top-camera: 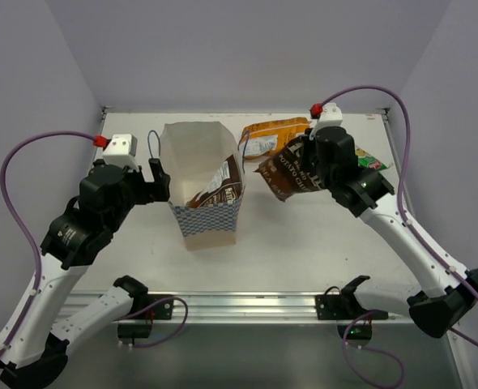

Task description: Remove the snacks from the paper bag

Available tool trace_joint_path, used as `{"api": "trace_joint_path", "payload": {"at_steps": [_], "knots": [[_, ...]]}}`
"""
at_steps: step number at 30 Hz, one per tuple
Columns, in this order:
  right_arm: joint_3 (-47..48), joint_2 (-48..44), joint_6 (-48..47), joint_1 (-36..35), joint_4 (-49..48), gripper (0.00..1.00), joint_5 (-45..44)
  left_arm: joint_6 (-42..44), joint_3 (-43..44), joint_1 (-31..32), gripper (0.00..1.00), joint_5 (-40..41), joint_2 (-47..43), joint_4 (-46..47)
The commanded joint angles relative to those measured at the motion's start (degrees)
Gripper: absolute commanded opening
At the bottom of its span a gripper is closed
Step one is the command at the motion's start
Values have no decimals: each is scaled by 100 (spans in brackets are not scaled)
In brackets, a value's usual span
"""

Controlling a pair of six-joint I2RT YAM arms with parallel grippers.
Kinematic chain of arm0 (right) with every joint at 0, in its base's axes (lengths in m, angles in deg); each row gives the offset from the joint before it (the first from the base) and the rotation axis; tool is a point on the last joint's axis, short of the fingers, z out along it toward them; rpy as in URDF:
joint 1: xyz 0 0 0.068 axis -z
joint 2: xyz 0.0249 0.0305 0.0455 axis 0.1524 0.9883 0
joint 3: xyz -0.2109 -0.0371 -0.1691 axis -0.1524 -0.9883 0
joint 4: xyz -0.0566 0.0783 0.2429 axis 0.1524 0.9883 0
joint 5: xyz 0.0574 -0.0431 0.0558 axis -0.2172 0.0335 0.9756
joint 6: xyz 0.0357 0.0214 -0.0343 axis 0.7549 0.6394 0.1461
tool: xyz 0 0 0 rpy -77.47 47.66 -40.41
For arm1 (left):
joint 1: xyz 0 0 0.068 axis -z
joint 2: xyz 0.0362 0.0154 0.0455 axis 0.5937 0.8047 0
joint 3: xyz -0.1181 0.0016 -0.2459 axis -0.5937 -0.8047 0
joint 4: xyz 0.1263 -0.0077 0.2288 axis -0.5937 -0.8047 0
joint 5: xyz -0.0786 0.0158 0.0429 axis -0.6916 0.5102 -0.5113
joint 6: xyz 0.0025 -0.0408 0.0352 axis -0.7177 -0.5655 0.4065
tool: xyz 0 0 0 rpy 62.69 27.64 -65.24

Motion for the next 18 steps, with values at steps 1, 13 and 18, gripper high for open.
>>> {"api": "trace_joint_path", "payload": {"at_steps": [1, 13, 18], "knots": [[85, 123, 1529, 12, -298, 0, 815, 124, 26, -3, 100, -30, -87, 194], [-1294, 1809, 2657, 1356, -438, 0, 1937, 36, 44, -3, 100, 66, -307, -122], [-1269, 2233, 2525, 1593, -518, 12, 1966, 1, 79, -3, 100, 58, -298, -149]]}}
